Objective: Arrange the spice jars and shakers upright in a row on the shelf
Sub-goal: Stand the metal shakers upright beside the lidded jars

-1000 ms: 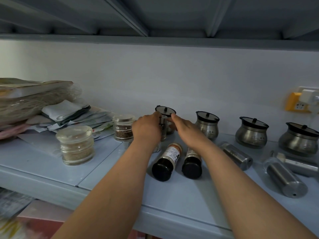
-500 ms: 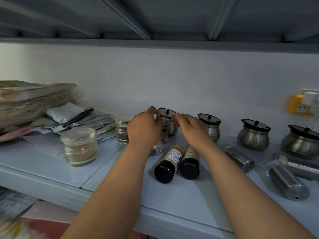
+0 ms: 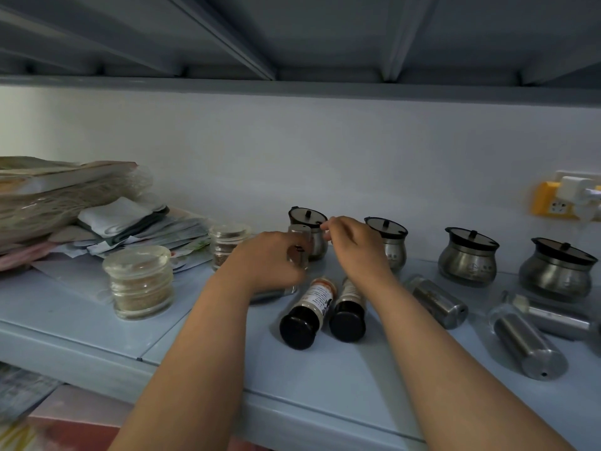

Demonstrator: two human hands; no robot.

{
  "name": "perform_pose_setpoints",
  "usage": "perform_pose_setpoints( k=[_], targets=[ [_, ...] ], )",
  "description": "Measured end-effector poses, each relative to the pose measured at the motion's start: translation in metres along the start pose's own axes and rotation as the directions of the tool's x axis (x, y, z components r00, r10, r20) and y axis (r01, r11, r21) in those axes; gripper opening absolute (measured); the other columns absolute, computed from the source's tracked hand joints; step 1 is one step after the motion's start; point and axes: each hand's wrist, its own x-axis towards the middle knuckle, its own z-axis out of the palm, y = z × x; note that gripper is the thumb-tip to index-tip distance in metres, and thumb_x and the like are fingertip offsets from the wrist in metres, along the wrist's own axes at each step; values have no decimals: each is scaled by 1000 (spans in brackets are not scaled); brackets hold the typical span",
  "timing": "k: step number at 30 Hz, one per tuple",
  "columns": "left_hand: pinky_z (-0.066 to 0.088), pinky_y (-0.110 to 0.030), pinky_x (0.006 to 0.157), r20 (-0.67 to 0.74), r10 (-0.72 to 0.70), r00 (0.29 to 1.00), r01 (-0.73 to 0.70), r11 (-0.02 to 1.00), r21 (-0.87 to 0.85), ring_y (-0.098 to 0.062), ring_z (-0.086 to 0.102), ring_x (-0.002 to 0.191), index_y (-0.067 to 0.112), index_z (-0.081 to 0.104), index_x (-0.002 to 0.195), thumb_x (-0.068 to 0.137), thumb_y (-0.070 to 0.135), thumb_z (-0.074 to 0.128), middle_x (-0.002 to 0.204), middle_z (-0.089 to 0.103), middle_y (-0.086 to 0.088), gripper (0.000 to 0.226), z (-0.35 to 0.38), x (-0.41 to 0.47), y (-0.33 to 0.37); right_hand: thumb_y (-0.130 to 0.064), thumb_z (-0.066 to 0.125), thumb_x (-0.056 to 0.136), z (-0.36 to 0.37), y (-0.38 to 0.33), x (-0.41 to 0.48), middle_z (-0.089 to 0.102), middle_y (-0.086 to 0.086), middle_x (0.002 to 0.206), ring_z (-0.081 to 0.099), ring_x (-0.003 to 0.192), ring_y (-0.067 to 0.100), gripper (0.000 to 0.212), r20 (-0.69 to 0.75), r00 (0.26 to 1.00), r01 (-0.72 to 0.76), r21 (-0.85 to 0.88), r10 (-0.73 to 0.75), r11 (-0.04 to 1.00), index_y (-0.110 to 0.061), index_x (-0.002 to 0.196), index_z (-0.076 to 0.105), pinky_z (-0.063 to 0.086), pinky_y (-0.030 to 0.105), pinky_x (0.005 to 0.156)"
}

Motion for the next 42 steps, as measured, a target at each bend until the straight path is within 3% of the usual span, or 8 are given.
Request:
perform_pose_setpoints(
  k=[6, 11, 18, 23, 28, 32, 37, 42],
  targets=[
    [44, -36, 100, 294, -77, 953, 75, 997, 18, -19, 51, 118, 44, 47, 127, 72, 25, 60, 134, 49, 5, 60, 0, -1, -3, -32, 40, 97, 1, 1, 1, 66, 24, 91, 60, 88, 36, 42, -11, 1000, 20, -12, -20, 1000, 2, 92, 63, 49, 44, 79],
    [38, -30, 99, 316, -75, 946, 59, 997, 58, -20, 47, 124, 36, 42, 136, 82, 19, 60, 140, 47, 3, 58, -1, -3, -1, -33, 40, 97, 1, 2, 1, 66, 25, 92, 60, 89, 37, 42, -10, 1000, 15, -1, -15, 1000, 3, 93, 62, 49, 46, 79],
    [48, -32, 85, 200, -192, 961, 184, 981, 54, -20, 54, 99, 25, 44, 125, 72, 29, 73, 120, 56, -2, 61, 3, -2, -8, -31, 40, 97, 1, 3, 1, 66, 25, 91, 60, 86, 37, 41, 11, 1000, 11, -5, -11, 1000, 3, 92, 62, 50, 43, 75],
    [51, -32, 78, 83, -169, 982, 172, 985, -28, -20, 57, 95, 21, 50, 115, 68, 25, 75, 113, 60, -1, 53, 6, 1, -9, -29, 43, 96, 2, 4, 2, 66, 23, 87, 59, 80, 36, 37, 25, 999, 26, -24, -25, 999, 2, 89, 63, 49, 39, 68],
    [51, -29, 62, -169, -90, 982, 58, 981, -185, -21, 63, 86, 17, 56, 108, 66, 20, 77, 104, 67, -4, 47, 4, 2, -6, -23, 53, 91, 0, 4, 1, 61, -16, 74, 55, 69, -5, 15, 61, 998, -10, 42, 7, 999, -22, 92, 68, 37, 13, 60],
    [54, -31, 68, -286, -87, 954, 4, 960, -278, -19, 64, 83, 17, 58, 105, 63, 17, 79, 99, 68, -1, 47, 4, 5, 1, -21, 63, 84, 0, -2, 0, 61, -18, 85, 57, 77, -7, 27, 163, 987, -18, 111, 0, 994, -35, 107, 62, 40, 0, 59],
    [45, -18, 69, -364, -23, 931, -99, 945, -313, -12, 59, 83, 12, 59, 112, 68, 13, 75, 102, 66, 0, 47, 6, 6, 7, -20, 63, 83, -1, -9, -2, 61, -22, 100, 60, 89, -6, 36, 252, 967, -13, 184, -35, 983, -39, 114, 58, 46, 8, 72],
    [48, -18, 71, -400, 32, 916, -172, 932, -320, -13, 61, 87, 13, 58, 114, 70, 9, 70, 104, 68, -2, 47, 11, 9, 12, -27, 64, 83, 5, -9, 1, 62, -14, 109, 61, 102, 4, 34, 216, 976, -52, 229, 2, 972, -44, 111, 56, 52, 31, 91]
  ],
)
